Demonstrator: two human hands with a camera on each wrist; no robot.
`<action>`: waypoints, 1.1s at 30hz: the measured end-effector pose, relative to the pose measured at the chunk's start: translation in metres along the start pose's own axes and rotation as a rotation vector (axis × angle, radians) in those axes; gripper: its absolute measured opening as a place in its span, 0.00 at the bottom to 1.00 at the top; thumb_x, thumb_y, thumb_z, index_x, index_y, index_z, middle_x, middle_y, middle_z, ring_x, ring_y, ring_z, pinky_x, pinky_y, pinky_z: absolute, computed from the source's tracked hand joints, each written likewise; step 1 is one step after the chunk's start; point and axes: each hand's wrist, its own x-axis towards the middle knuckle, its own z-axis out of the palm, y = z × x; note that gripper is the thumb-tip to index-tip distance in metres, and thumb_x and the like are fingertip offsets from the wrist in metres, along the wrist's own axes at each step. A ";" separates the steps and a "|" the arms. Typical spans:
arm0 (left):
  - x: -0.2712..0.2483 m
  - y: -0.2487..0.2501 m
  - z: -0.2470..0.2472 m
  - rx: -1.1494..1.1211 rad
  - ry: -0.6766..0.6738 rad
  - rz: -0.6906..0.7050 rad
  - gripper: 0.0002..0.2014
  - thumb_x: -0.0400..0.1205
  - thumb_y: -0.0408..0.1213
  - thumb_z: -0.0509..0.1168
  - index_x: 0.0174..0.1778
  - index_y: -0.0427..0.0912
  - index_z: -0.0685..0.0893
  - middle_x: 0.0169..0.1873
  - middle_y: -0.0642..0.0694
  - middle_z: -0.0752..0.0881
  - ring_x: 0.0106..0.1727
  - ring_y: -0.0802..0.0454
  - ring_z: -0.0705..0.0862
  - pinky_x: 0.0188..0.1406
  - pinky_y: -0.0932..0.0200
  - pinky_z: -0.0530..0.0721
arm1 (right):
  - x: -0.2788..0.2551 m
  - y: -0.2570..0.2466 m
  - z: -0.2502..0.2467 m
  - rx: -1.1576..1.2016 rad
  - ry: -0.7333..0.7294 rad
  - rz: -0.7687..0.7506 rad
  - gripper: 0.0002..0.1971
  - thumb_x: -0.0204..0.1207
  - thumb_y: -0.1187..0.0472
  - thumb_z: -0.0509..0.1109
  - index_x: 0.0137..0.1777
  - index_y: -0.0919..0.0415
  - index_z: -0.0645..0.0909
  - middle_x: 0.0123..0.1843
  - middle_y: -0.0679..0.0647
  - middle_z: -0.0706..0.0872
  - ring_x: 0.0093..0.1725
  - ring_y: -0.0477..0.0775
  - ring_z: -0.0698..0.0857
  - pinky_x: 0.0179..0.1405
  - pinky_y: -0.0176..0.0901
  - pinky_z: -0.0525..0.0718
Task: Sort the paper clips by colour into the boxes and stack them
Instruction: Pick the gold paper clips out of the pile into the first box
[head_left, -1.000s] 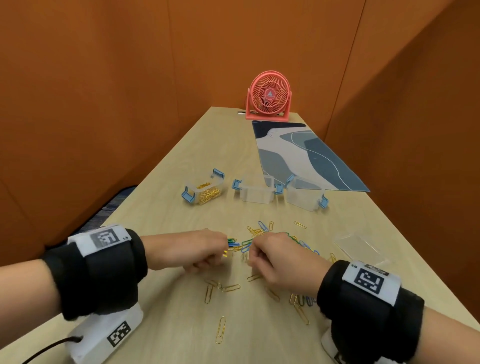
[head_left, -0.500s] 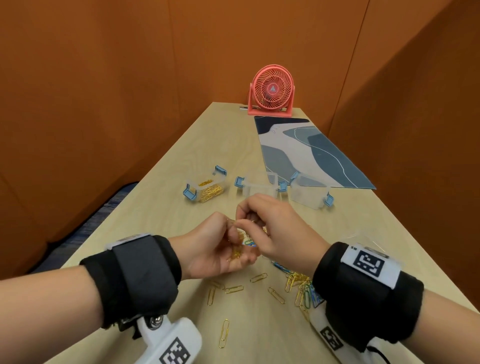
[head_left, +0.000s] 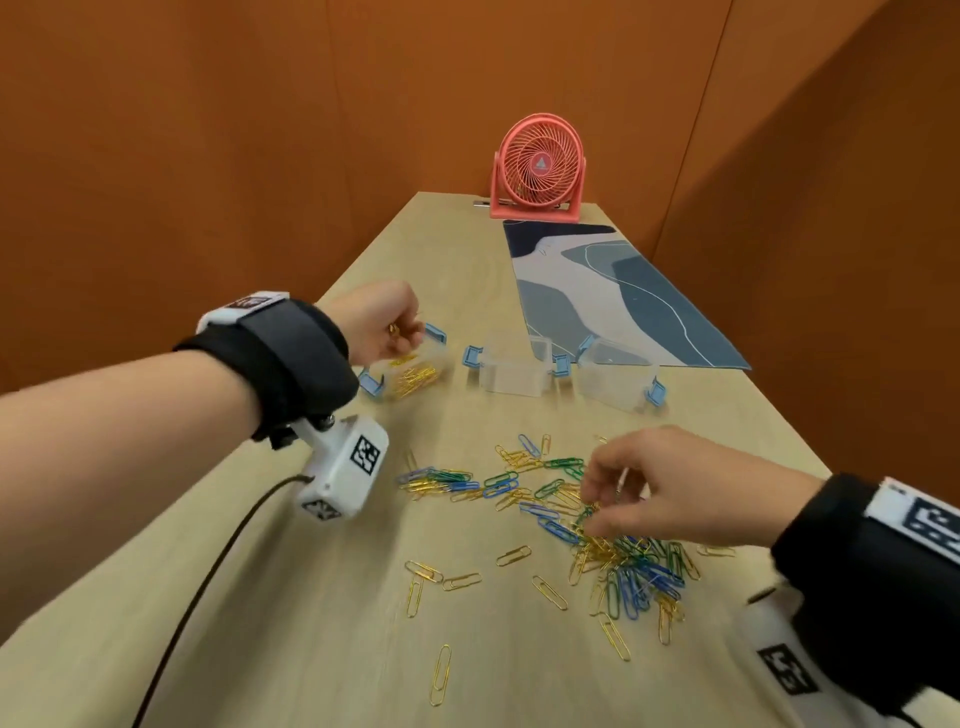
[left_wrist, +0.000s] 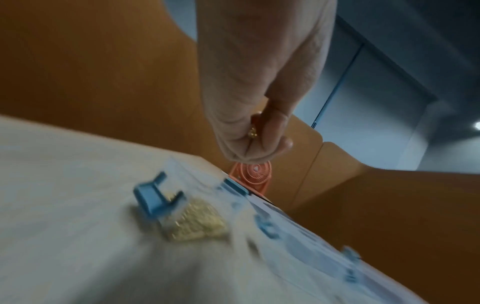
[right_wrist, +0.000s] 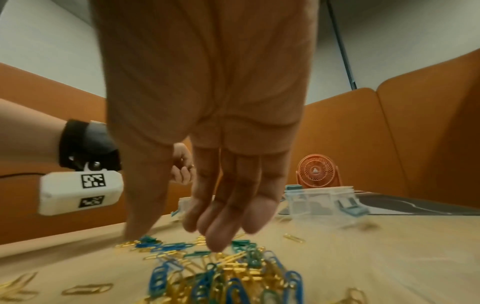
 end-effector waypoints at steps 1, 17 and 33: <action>0.007 0.003 0.000 0.065 0.041 0.024 0.10 0.78 0.21 0.46 0.39 0.38 0.68 0.32 0.42 0.72 0.27 0.52 0.71 0.18 0.68 0.70 | -0.003 0.003 -0.001 -0.007 -0.049 0.041 0.13 0.64 0.44 0.78 0.44 0.46 0.82 0.41 0.43 0.84 0.37 0.39 0.80 0.37 0.30 0.77; -0.055 -0.019 0.000 1.000 -0.546 0.388 0.08 0.70 0.38 0.78 0.39 0.53 0.87 0.34 0.54 0.87 0.35 0.54 0.84 0.34 0.60 0.84 | -0.011 0.004 0.028 0.000 -0.151 0.037 0.12 0.59 0.54 0.83 0.34 0.55 0.81 0.28 0.47 0.83 0.24 0.41 0.78 0.29 0.33 0.78; -0.086 -0.090 0.021 0.994 -0.473 0.617 0.09 0.71 0.47 0.76 0.43 0.50 0.88 0.40 0.56 0.84 0.42 0.60 0.82 0.44 0.67 0.80 | -0.011 0.017 0.029 -0.074 0.120 0.023 0.17 0.67 0.36 0.71 0.52 0.43 0.81 0.47 0.43 0.80 0.38 0.39 0.75 0.41 0.37 0.77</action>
